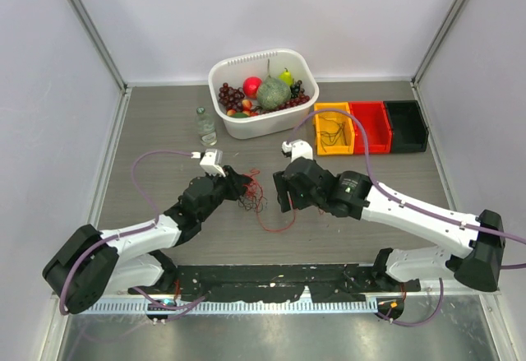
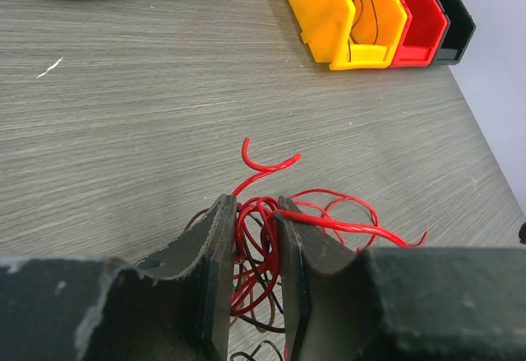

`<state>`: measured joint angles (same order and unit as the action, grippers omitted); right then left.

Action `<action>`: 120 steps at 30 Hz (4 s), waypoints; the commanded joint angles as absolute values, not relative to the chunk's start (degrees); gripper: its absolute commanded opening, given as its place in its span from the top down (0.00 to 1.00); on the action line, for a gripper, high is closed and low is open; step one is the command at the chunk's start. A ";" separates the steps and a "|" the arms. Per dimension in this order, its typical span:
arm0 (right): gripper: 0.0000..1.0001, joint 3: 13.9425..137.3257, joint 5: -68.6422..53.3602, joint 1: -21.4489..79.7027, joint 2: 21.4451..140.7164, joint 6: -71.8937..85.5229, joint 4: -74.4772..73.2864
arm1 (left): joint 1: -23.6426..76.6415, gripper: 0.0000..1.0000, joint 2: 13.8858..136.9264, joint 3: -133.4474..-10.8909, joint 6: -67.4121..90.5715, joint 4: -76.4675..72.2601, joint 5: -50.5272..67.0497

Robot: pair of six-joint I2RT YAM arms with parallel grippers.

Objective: Untangle the cables

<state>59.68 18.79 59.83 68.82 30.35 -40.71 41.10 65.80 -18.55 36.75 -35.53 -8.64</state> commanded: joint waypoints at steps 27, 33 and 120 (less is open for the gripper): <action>0.76 63.63 17.84 59.85 84.37 18.28 -9.67 | 40.87 0.70 65.39 -17.67 35.07 -41.66 -5.98; 0.99 63.55 16.01 59.94 77.72 19.51 -11.16 | 40.78 0.62 67.67 -19.94 35.95 -38.24 -8.08; 0.99 45.62 33.06 53.80 62.48 31.29 -27.78 | 40.78 0.24 64.87 -16.44 37.44 -42.01 -11.07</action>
